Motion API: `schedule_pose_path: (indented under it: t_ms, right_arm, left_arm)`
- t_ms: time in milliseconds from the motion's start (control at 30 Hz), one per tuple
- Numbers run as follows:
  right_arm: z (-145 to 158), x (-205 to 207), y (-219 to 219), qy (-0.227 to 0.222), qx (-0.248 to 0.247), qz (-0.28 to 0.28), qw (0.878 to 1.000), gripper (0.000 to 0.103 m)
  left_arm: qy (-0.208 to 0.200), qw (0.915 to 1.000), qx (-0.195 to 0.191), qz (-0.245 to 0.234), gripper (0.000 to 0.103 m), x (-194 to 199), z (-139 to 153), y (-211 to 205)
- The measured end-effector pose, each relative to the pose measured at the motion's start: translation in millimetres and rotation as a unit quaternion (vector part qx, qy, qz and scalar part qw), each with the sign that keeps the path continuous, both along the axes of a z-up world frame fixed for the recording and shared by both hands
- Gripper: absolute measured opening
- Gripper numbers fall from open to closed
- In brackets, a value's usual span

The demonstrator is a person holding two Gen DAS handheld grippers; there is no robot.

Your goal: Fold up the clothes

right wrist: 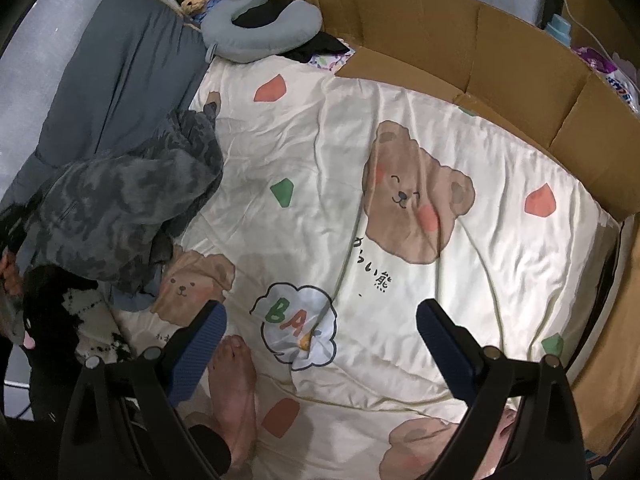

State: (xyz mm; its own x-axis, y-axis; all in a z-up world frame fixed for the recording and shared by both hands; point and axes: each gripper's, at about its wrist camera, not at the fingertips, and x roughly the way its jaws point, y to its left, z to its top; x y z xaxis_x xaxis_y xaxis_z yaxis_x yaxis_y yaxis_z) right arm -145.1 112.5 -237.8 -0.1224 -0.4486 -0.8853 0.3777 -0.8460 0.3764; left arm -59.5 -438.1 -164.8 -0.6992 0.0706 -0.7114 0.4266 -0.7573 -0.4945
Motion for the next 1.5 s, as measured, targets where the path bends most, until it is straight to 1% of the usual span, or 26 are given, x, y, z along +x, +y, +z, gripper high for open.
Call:
schedule_pose_path:
  t_ms: [133,333,600,833,967,1067,1233,1367,1500]
  right_arm:
    - [-1.5,-6.8,-6.6,-0.002,-0.015,-0.001,1.000,0.096]
    - [-3.8,-16.9,-16.6,-0.005,-0.037,-0.002,0.999,0.096]
    - [-22.4,-25.5,-59.7,-0.023,-0.063,0.020,0.998,0.096]
    - [-46.2,-33.7,-110.7,-0.061,-0.099,0.030,0.993,0.096]
    - [-53.3,-40.2,-144.9,-0.078,-0.125,0.045,0.988,0.096]
    - [-56.0,-44.4,-164.7,-0.082,-0.138,0.055,0.985,0.096]
    - [-64.1,-53.8,-194.0,-0.104,-0.171,0.058,0.978,0.096]
    - [-78.2,-55.3,-219.9,-0.139,-0.183,0.064,0.971,0.096]
    - [-92.1,-53.4,-234.9,-0.176,-0.197,0.064,0.962,0.097]
  left_arm:
    - [0.007,0.9995,0.000,0.031,0.008,28.9,6.6,-19.7]
    - [0.006,0.9967,0.005,0.080,0.008,61.9,2.8,-41.8]
    - [-0.004,0.9917,-0.010,0.128,0.008,94.7,-4.2,-61.7]
    - [-0.017,0.9880,-0.008,0.153,0.008,118.1,-21.9,-76.0]
    - [-0.022,0.9864,-0.006,0.163,0.008,123.5,-31.9,-80.1]
    - [-0.022,0.9853,-0.010,0.169,0.008,124.3,-35.6,-83.2]
    - [-0.020,0.9851,-0.008,0.171,0.008,121.1,-39.5,-88.7]
    - [-0.018,0.9855,-0.006,0.169,0.008,120.7,-39.8,-89.7]
    - [-0.025,0.9855,-0.005,0.168,0.008,119.2,-40.6,-91.2]
